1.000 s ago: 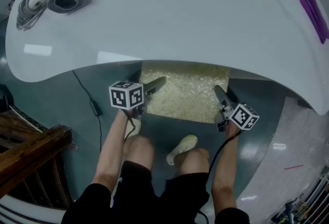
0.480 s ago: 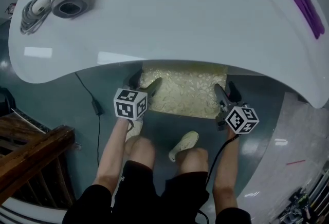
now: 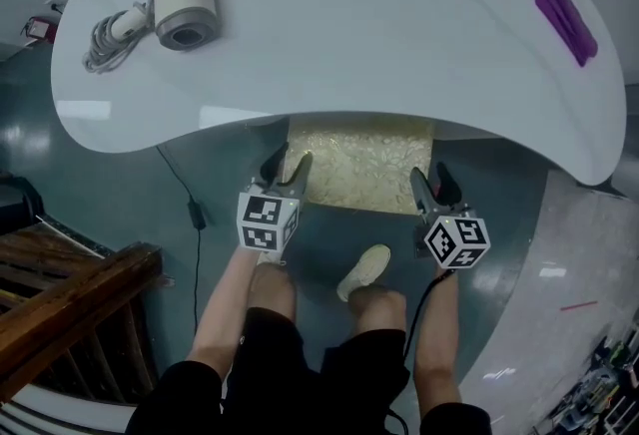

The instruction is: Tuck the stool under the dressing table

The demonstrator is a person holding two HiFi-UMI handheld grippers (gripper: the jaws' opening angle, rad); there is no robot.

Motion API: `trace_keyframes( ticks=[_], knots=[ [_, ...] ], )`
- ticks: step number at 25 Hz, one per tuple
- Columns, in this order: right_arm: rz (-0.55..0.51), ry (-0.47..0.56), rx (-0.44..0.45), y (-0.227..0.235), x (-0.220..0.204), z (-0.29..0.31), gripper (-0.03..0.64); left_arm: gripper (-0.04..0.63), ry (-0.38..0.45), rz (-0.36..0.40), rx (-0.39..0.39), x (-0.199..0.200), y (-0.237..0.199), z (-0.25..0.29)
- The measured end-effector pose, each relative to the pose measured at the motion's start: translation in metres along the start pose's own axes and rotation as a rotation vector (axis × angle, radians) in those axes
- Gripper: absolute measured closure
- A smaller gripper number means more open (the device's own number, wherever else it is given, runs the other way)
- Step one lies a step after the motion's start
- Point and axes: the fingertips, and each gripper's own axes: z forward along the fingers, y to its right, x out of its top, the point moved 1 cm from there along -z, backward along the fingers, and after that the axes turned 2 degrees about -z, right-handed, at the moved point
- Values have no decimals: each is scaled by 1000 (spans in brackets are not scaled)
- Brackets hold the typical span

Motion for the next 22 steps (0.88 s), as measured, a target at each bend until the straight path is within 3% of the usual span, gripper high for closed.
trace_keyframes(
  ticks=[12,22],
  knots=[
    [-111,49,-40,-69,86,-81,433,497,73,11,-14,93,40,-87],
    [-179,114,-72,-109,156,-150,526,557,119,79,-19,163,64,-154]
  ],
)
